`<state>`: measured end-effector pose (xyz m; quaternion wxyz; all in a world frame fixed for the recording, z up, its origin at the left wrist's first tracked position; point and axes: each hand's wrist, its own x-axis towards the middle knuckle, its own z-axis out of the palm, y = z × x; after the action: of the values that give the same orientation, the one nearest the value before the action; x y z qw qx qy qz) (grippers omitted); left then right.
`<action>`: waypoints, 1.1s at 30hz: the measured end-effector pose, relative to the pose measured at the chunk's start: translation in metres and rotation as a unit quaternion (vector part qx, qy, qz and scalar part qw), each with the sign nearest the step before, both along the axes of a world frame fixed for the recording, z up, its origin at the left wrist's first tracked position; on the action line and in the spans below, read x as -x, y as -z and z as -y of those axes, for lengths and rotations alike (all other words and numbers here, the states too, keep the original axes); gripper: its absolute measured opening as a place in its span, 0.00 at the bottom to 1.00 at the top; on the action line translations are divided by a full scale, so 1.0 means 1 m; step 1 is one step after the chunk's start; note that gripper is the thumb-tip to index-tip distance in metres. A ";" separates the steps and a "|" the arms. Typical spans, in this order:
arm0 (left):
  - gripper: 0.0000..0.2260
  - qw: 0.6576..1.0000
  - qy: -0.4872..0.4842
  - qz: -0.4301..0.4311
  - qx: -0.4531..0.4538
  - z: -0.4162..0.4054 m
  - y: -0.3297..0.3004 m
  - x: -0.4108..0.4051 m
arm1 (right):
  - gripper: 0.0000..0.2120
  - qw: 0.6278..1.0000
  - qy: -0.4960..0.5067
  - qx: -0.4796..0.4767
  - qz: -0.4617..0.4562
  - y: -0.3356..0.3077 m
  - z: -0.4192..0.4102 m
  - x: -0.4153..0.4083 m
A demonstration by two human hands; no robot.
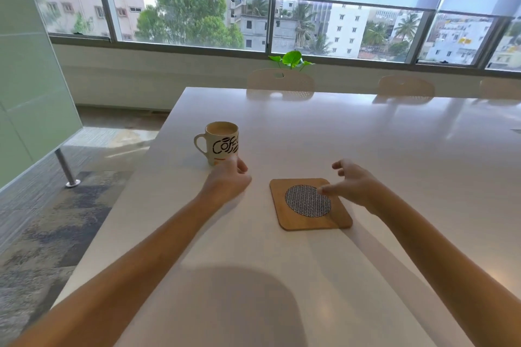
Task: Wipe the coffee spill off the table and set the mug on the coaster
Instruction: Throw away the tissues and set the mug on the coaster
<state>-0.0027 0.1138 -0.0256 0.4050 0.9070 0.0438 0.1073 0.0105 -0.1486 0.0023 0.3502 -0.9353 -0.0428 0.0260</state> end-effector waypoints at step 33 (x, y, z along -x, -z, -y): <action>0.17 0.975 0.046 0.021 0.215 -0.122 0.012 -0.107 | 0.33 0.950 -0.163 -0.266 0.018 0.046 -0.207 -0.149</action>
<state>0.1040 0.2358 -0.0373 0.5955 0.7975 0.0161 0.0956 0.1599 0.0580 -0.0438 0.5762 -0.7891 -0.2061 0.0535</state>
